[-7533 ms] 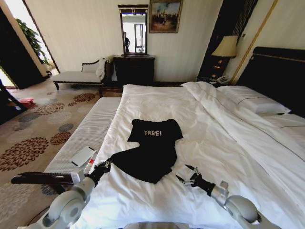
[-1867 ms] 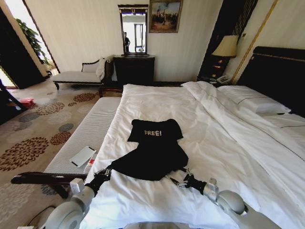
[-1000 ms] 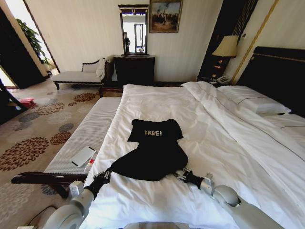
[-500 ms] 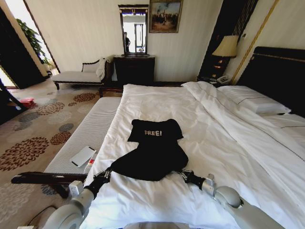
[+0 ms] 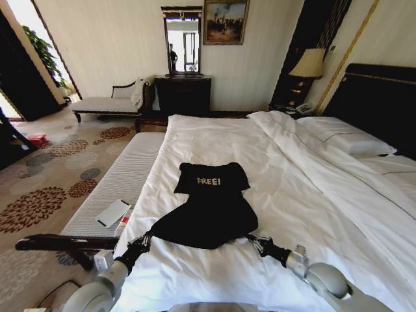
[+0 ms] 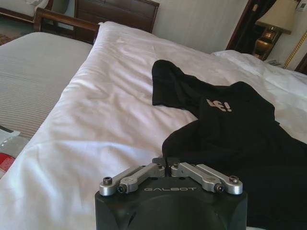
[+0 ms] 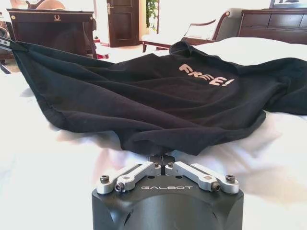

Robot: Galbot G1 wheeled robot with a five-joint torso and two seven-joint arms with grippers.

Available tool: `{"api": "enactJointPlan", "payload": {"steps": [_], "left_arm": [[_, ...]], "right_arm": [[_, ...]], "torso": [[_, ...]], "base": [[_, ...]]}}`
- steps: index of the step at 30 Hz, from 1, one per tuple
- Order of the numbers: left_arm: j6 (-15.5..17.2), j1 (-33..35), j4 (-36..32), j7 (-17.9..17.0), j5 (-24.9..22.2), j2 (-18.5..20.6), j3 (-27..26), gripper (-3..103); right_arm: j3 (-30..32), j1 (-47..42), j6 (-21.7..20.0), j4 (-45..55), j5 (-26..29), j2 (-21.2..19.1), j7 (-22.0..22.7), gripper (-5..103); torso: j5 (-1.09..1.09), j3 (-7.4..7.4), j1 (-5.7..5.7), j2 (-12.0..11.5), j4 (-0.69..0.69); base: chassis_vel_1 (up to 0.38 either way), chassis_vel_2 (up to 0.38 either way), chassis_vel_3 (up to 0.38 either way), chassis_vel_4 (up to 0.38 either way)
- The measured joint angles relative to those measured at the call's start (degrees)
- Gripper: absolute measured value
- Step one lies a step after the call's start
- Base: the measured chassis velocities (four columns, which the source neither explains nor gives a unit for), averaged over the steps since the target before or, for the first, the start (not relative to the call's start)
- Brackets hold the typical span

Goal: Fold the clothes on the bed.

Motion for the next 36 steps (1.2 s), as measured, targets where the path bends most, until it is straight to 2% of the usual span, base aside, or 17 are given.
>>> {"api": "enactJointPlan", "payload": {"steps": [13,22,28,32,34,36], "left_arm": [[-0.8,2.0,-0.1,0.7,0.8,-0.6,-0.6,0],[-1.3,9.1,-1.2,0.6,6.7,-4.7,0.5,0],[-2.2,12.4,-2.4,0.1,8.9,-6.6,-0.3,0],[-3.8,16.5,-2.9,0.3,11.6,-7.9,-0.9,0],[-6.0,20.0,-2.7,1.0,15.1,-8.7,-0.9,0],[-7.6,22.2,-2.3,1.4,16.6,-9.0,-0.9,0]], "right_arm": [[10.9,-10.5,2.6,1.7,-1.3,1.4,-2.0,0],[21.7,-20.3,5.3,2.7,-1.4,3.4,-4.4,0],[25.7,-24.9,6.8,3.5,-1.5,5.3,-5.6,0],[27.9,-27.5,8.0,4.4,-2.2,7.2,-6.8,0],[28.7,-29.1,8.8,4.9,-3.3,8.5,-7.4,0],[29.1,-30.0,9.4,5.2,-4.0,9.2,-7.8,0]], "torso": [[0.01,0.0,0.0,0.0,-0.01],[0.0,0.0,0.0,0.0,0.0],[0.01,0.0,0.0,0.0,0.0],[0.0,-0.01,0.0,0.0,0.0],[0.0,-0.01,0.0,0.0,0.01],[0.0,0.0,-0.01,0.0,0.0]], "base": [[0.0,0.0,0.0,0.0],[0.0,0.0,0.0,0.0],[0.0,0.0,0.0,0.0],[0.0,0.0,0.0,0.0],[0.0,0.0,0.0,0.0],[0.0,0.0,0.0,0.0]]}}
